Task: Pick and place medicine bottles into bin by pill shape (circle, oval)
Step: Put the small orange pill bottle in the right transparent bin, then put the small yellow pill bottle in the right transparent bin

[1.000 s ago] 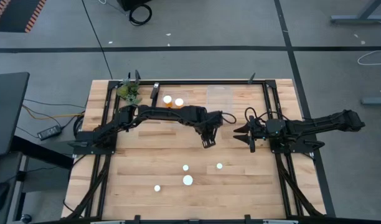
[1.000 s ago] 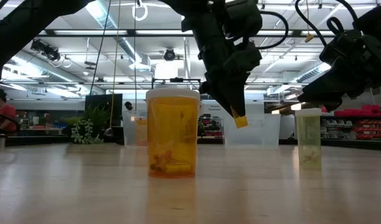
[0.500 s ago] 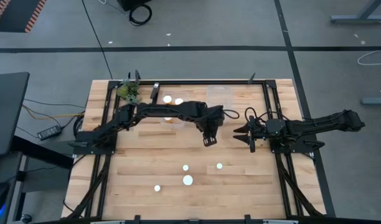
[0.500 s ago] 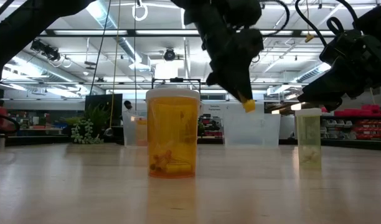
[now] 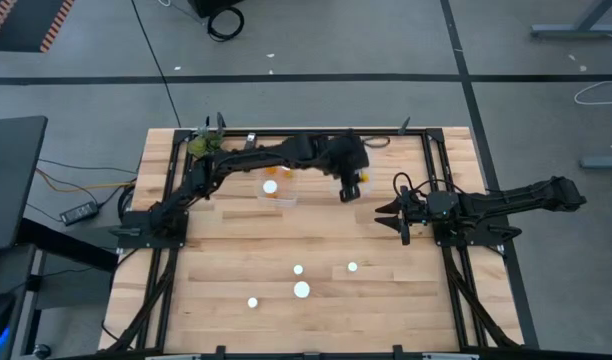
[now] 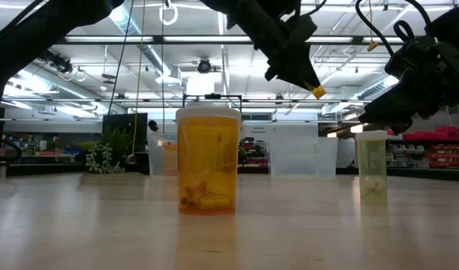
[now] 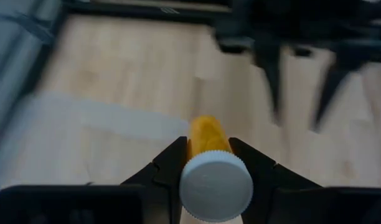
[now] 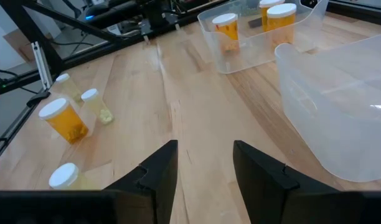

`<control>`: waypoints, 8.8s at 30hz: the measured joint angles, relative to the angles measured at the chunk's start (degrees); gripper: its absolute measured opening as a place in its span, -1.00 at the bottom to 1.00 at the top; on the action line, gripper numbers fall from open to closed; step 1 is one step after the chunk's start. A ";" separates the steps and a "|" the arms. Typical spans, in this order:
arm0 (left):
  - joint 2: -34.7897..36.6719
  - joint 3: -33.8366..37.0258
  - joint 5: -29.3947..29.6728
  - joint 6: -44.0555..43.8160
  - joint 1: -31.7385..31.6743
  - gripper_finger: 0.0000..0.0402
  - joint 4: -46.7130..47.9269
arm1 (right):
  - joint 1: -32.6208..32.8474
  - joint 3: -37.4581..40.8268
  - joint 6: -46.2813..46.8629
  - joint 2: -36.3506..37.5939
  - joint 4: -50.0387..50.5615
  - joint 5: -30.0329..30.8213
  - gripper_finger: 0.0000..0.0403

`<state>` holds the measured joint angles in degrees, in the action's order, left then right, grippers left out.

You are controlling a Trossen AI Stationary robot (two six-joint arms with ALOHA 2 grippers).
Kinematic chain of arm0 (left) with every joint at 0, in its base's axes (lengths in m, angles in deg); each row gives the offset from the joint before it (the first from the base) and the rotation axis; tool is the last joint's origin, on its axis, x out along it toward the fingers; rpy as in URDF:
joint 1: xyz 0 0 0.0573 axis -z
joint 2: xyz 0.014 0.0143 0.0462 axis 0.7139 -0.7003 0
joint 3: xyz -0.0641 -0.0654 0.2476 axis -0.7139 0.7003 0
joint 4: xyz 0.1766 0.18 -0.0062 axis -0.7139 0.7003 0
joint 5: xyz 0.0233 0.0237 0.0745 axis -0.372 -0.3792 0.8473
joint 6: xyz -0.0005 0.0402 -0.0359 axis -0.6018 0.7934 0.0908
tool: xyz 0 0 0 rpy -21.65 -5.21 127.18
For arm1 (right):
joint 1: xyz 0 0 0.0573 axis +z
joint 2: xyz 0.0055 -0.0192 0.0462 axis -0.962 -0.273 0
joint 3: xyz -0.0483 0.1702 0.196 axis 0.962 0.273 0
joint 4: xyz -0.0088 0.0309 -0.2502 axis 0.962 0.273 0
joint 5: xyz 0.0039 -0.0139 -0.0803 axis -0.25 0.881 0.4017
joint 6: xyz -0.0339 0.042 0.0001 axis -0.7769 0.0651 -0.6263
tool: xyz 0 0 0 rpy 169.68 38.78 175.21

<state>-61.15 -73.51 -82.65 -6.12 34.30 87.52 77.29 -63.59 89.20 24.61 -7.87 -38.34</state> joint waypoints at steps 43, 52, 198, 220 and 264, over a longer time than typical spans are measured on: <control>-8.87 0.09 2.34 -1.38 -8.17 -0.44 -7.67 | 0.00 0.00 0.00 0.00 -0.04 0.00 -0.20; -9.14 0.07 1.02 -6.28 -7.31 -0.44 -0.95 | 0.00 0.00 0.00 -0.01 -0.02 -0.01 -0.20; -2.29 -4.52 7.67 -23.16 41.02 -0.41 43.17 | 0.00 0.00 0.00 0.00 0.00 0.00 -0.20; -1.82 13.05 13.37 -28.74 46.55 -0.45 39.02 | 0.00 0.00 0.00 -0.01 0.01 -0.01 -0.20; 13.28 33.93 11.22 -51.61 49.36 0.30 22.17 | 0.00 0.00 0.00 -0.02 0.00 -0.01 -0.20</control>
<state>-47.87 -39.59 -71.43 -57.73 83.66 109.69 77.29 -63.59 89.20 24.59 -7.87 -38.35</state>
